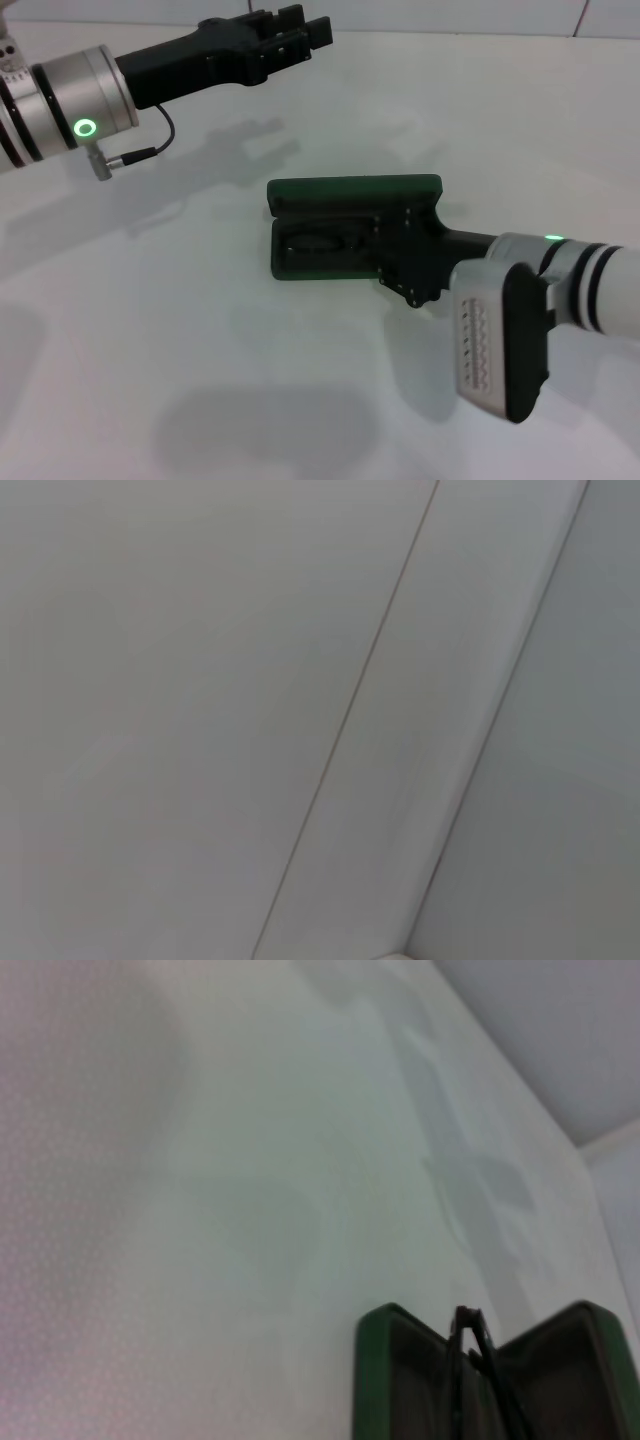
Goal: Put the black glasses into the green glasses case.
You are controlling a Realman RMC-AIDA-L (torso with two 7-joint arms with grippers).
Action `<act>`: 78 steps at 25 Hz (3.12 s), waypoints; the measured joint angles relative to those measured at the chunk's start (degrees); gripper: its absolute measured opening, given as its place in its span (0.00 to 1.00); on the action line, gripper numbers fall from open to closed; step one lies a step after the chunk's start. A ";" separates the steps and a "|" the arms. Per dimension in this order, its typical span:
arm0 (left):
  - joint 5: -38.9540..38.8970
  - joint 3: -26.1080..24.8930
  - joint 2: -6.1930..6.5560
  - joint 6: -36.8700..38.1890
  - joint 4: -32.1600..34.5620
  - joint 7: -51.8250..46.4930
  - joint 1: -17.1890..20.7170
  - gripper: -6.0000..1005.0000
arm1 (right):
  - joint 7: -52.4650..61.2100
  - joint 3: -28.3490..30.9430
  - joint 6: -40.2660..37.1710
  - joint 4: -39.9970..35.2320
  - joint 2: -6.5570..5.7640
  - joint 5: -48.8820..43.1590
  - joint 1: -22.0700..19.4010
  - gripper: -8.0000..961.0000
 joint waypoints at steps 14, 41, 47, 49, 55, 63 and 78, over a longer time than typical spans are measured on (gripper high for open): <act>0.13 0.00 0.31 0.01 -0.04 0.10 0.53 0.56 | 3.19 22.08 -28.83 1.09 -0.26 8.39 -0.89 0.36; 27.42 0.00 -2.71 -18.59 0.37 -9.61 -10.24 0.57 | 7.78 73.87 -61.43 29.65 -1.15 17.85 5.68 0.64; 28.84 0.00 -2.75 -18.34 0.62 -9.17 -10.33 0.57 | 7.77 73.78 -61.19 29.73 -1.09 17.31 5.69 0.66; 29.73 0.00 -2.73 -18.10 1.07 -8.74 -10.36 0.57 | 7.76 73.80 -61.17 29.74 -1.12 17.28 5.70 0.66; 30.35 0.01 -2.79 -13.79 2.09 -0.90 -8.93 0.57 | 7.76 74.03 -60.08 29.77 -1.30 17.27 5.74 0.67; 30.11 -0.08 -2.92 -13.26 6.20 13.56 -3.81 0.57 | 7.76 73.87 -58.39 29.82 -1.31 17.22 5.74 0.68; 18.79 -0.09 -0.96 9.20 5.95 23.29 2.04 0.57 | 4.27 62.68 -71.11 29.16 -1.39 14.89 7.52 0.70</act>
